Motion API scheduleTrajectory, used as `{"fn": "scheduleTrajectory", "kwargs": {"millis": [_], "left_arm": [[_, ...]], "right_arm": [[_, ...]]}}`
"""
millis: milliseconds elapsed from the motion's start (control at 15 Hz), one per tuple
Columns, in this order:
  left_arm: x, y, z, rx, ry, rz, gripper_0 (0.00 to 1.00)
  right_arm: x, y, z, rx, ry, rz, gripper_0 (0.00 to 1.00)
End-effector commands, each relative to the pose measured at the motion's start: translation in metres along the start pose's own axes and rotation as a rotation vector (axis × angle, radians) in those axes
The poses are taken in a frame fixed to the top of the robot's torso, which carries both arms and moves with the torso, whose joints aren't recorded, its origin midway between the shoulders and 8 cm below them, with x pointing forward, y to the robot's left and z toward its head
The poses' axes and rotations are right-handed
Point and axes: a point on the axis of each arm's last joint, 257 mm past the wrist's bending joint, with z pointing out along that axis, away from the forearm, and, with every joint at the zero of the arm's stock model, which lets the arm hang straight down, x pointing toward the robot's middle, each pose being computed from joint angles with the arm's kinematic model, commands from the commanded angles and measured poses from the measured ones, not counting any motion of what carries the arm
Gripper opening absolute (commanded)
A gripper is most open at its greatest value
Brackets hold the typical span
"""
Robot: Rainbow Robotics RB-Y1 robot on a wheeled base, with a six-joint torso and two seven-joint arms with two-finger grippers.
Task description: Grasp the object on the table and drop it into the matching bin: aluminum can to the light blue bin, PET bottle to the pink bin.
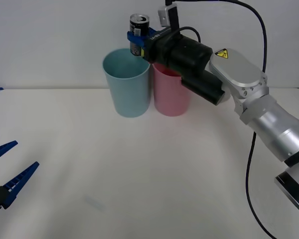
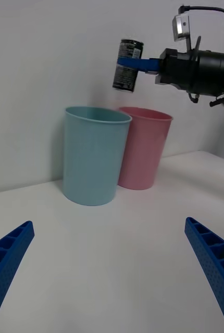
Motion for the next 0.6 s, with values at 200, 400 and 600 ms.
{"fn": "scheduleTrajectory", "kwargs": {"millis": [200, 400, 600], "left_arm": [[0.0, 0.0, 0.0, 0.0, 0.0, 0.0, 1.0], [0.0, 0.0, 0.0, 0.0, 0.0, 0.0, 1.0], [0.0, 0.0, 0.0, 0.0, 0.0, 0.0, 1.0]], "right_arm": [[0.004, -0.003, 0.036, 0.096, 0.021, 0.017, 0.0], [0.009, 0.0, 0.046, 0.123, 0.039, 0.031, 0.02], [0.009, -0.001, 0.045, 0.124, 0.039, 0.026, 0.04]]}}
